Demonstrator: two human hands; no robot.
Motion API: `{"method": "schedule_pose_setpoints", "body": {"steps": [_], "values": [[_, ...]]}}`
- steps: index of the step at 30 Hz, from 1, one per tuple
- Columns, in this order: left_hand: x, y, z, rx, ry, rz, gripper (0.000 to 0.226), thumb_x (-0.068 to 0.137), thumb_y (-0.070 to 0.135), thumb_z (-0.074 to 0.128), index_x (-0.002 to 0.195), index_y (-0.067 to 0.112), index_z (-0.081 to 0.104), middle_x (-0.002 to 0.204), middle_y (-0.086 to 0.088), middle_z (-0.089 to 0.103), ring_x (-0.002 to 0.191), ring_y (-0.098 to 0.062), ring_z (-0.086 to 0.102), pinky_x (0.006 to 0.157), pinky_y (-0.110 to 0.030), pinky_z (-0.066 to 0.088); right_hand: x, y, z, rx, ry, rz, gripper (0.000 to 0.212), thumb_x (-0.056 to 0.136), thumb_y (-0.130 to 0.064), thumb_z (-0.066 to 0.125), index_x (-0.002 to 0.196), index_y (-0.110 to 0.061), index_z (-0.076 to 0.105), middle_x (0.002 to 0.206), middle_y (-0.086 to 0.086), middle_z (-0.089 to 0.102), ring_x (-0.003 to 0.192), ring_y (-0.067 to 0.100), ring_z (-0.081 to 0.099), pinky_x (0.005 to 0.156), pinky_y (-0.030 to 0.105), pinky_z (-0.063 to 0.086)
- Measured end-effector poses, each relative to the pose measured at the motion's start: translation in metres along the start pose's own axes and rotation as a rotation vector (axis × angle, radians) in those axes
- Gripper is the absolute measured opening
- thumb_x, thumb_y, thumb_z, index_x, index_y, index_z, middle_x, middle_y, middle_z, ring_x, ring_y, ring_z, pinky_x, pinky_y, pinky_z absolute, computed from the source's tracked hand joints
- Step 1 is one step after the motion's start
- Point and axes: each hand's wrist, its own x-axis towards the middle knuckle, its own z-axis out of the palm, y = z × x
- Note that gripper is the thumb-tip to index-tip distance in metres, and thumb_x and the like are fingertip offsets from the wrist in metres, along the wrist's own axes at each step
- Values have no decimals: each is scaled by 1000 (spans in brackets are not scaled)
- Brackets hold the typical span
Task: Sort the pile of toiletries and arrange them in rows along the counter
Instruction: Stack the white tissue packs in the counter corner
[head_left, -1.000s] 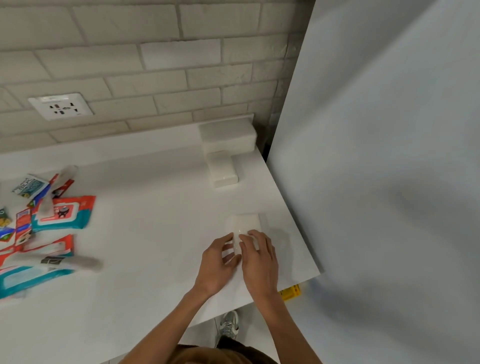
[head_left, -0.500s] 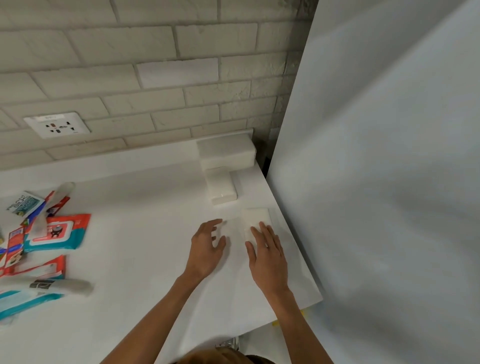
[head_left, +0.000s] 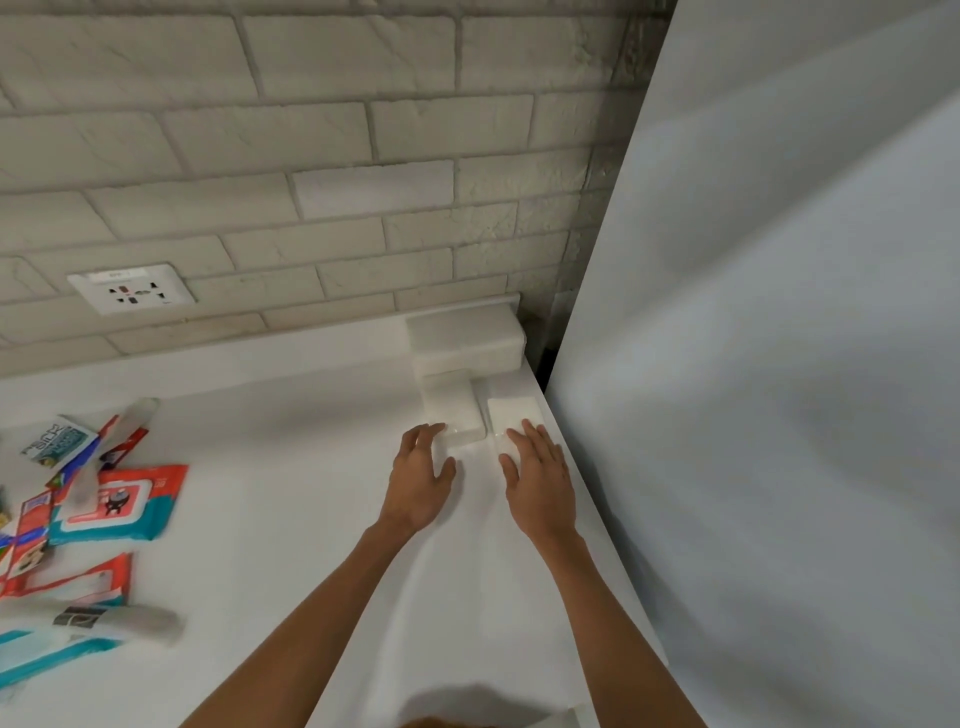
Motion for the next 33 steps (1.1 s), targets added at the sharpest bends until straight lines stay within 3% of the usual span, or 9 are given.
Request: {"method": "schedule_pose_setpoints", "body": {"steps": [4,12,24,33], "values": [[15,-2,0,-4,-16,-10,57,99,23,64,152,22,44,152,-9,44,130,-28,55,110,-35,45,26,4,7,28,6,-10,42,112,-36,50,150,-21,58,165,1,46,158,21,33,126,50,35],[32,-2,1,-16,-20,-28,55,101,29,60,153,28,42,146,-12,52,125,-29,58,109,-38,47,58,4,15,80,3,-43,39,111,-36,55,146,-20,61,162,2,50,156,23,37,120,52,43],[38,-4,1,28,-50,-49,52,101,26,61,151,22,50,149,-11,52,130,-30,56,113,-42,45,73,-7,16,143,-58,-39,39,114,-32,45,149,-21,59,164,1,47,157,22,34,123,53,39],[37,-5,2,34,-53,-63,53,100,27,62,151,23,50,150,-11,51,133,-31,54,113,-45,44,75,-2,19,220,-83,-59,40,113,-26,50,153,-23,54,167,-2,42,160,20,27,125,54,36]]}}
